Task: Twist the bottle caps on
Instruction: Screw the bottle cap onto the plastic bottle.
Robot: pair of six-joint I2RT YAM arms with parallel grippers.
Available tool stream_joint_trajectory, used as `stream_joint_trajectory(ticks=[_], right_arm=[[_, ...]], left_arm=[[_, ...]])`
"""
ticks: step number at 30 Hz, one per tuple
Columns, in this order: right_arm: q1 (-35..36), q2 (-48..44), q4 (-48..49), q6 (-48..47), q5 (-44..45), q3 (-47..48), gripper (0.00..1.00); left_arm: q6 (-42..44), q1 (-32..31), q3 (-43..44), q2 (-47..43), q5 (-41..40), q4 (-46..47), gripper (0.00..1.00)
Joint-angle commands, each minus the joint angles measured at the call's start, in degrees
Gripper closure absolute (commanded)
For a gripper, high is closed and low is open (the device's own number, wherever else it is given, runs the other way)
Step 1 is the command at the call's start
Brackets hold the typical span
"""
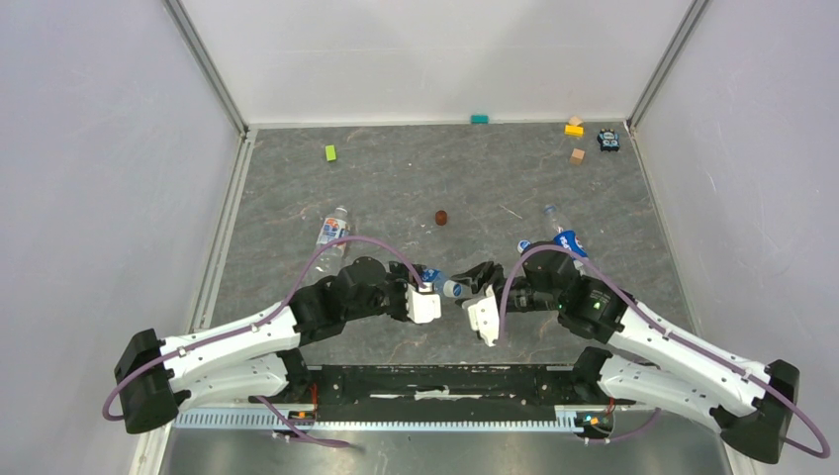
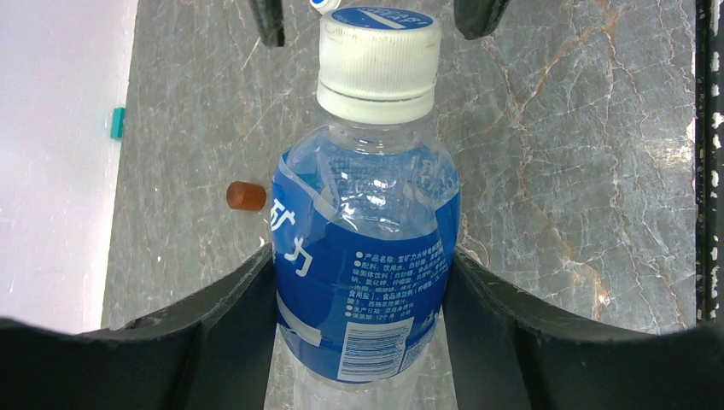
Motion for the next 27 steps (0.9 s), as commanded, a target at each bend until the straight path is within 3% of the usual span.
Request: stream_joint_trajectory(ticks=[1, 7, 13, 22, 27], right_arm=[[0.6, 0.2, -1.5, -2.5, 0.2, 2.3, 0.47], [0.8, 0.7, -1.3, -2.3, 1.7, 1.3, 0.52], [0.9, 1.4, 1.3, 2.8, 1.6, 0.0, 0.62], [0.8, 1.3, 12.2, 31.6, 5.0, -1.8, 0.86], [0.8, 3.1, 12.7, 49.0, 11.0, -0.4, 0.91]], left_arm=[[-2.2, -0.2, 2.6, -0.2, 1.7, 1.4, 0.98], [-2.4, -0.2, 2.6, 0.1, 2.1, 1.7, 0.98], [-2.7, -0.2, 2.6, -0.1, 2.4, 1.9, 0.98], [-2.4, -0.2, 1.8, -0.7, 0.6, 3.2, 0.98], [-1.8, -0.2, 1.5, -1.1, -0.4, 3.8, 0.98]])
